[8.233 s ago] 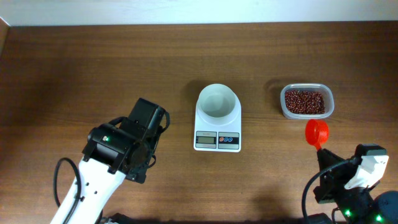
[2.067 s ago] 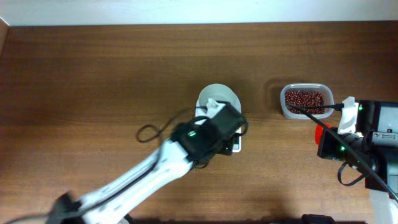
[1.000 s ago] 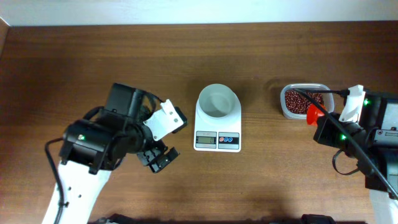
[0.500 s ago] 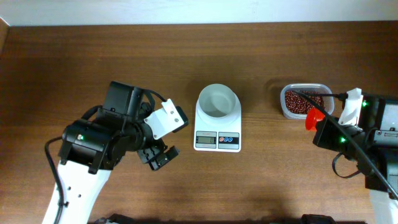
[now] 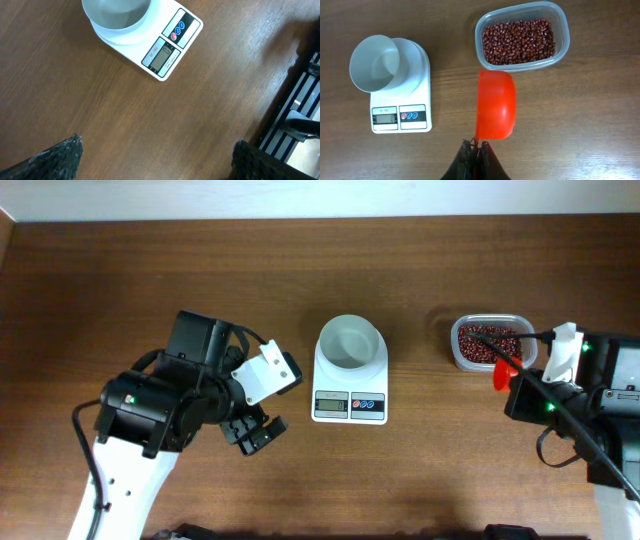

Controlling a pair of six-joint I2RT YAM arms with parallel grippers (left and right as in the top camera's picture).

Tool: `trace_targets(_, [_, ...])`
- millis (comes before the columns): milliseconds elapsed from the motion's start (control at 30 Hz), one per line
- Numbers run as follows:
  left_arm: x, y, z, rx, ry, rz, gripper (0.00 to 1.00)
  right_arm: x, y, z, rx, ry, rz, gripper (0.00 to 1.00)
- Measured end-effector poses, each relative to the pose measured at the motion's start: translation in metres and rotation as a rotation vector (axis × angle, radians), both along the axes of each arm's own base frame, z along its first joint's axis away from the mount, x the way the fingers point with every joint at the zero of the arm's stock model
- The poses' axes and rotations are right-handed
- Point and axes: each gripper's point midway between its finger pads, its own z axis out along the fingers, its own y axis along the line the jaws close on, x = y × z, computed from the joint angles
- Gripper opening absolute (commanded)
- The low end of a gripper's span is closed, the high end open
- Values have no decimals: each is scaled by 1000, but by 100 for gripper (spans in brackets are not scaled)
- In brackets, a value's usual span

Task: Scoop and weigh 50g on scale
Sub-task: 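Withdraw the left gripper from the scale toward the left, then dip the orange scoop into the bean tub with the right gripper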

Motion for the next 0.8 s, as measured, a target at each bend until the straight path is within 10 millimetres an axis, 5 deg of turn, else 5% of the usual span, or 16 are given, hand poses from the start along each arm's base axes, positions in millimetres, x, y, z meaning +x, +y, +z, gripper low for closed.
trace_targets(500, [0, 1, -1, 5, 5, 1, 99, 3, -5, -2, -57, 1, 38, 4])
trace_targets(800, [0, 1, 0, 5, 4, 2, 99, 68, -19, -13, -118, 128, 72, 4])
